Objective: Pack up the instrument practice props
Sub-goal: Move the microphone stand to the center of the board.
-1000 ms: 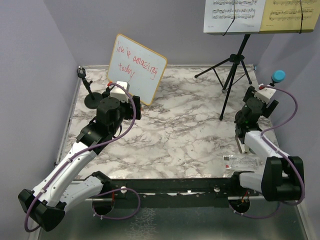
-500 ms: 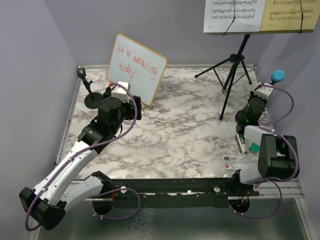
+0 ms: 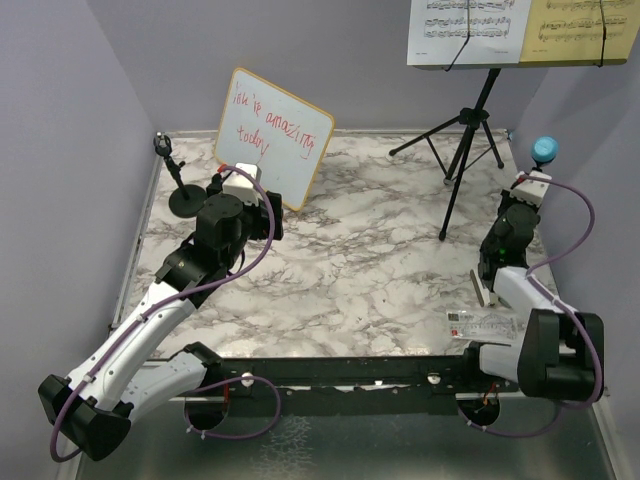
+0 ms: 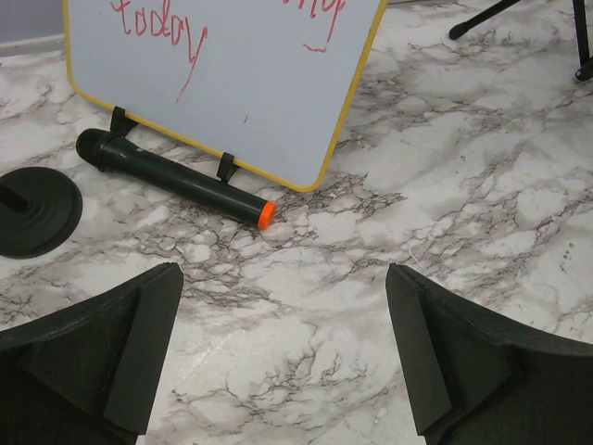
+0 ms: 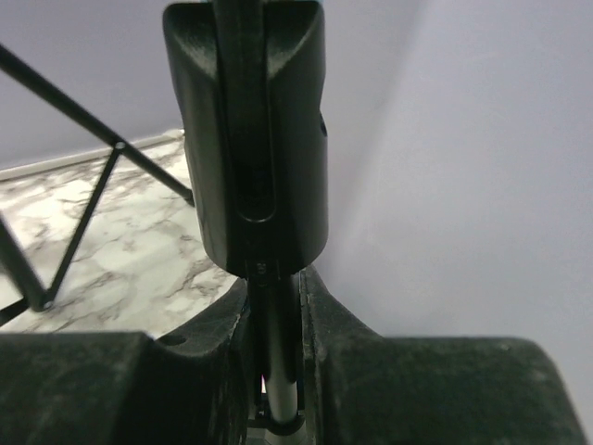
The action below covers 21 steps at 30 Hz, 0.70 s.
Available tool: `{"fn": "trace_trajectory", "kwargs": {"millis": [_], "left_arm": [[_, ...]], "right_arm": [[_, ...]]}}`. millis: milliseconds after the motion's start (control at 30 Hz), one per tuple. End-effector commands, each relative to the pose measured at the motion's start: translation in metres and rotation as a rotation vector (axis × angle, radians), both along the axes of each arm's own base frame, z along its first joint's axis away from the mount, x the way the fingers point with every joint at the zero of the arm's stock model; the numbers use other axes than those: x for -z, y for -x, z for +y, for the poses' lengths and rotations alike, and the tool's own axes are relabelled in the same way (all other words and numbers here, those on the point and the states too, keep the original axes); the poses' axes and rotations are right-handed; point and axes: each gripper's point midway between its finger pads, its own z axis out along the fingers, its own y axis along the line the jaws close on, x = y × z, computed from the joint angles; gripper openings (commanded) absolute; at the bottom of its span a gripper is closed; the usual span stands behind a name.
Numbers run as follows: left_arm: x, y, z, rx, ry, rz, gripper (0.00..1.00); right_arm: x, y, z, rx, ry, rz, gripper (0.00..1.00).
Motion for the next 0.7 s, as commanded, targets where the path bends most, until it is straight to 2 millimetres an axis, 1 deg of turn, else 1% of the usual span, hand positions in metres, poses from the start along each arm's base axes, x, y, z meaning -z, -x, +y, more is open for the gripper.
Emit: {"fn": "trace_trajectory", "kwargs": {"millis": [0,67,167,233,300,433,467,533,667], "left_arm": [[0.001,0.003,0.002,0.001,-0.007,-0.008,0.99],[0.002,0.003,0.000,0.011,-0.004,-0.006,0.99],[0.001,0.004,-0.005,0.038,0.005,-0.006,0.99],[0.001,0.005,-0.009,0.062,0.011,-0.006,0.99],[0.000,0.007,-0.014,0.094,0.022,-0.013,0.99],[-0.003,0.008,-0.016,0.115,0.041,-0.030,0.99],[-0.002,0.008,-0.016,0.115,0.041,-0.031,0.99],[-0.002,0.007,-0.014,0.114,0.045,-0.034,0.99],[0.000,0.005,-0.014,0.118,0.050,-0.031,0.99]], "right_arm": [[-0.053,0.000,0.032,-0.192,0.023,-0.102,0.01],[-0.063,0.001,0.049,-0.268,0.028,-0.102,0.01],[-0.077,0.003,0.080,-0.393,0.021,-0.110,0.00],[-0.085,0.004,0.105,-0.471,0.021,-0.120,0.00],[-0.091,0.004,0.135,-0.554,0.020,-0.125,0.00],[-0.099,0.005,0.195,-0.717,-0.015,-0.151,0.00],[-0.101,0.007,0.213,-0.764,-0.029,-0.167,0.01],[-0.104,0.009,0.238,-0.814,-0.040,-0.190,0.01],[-0.105,0.012,0.281,-0.899,-0.081,-0.239,0.01]]}}
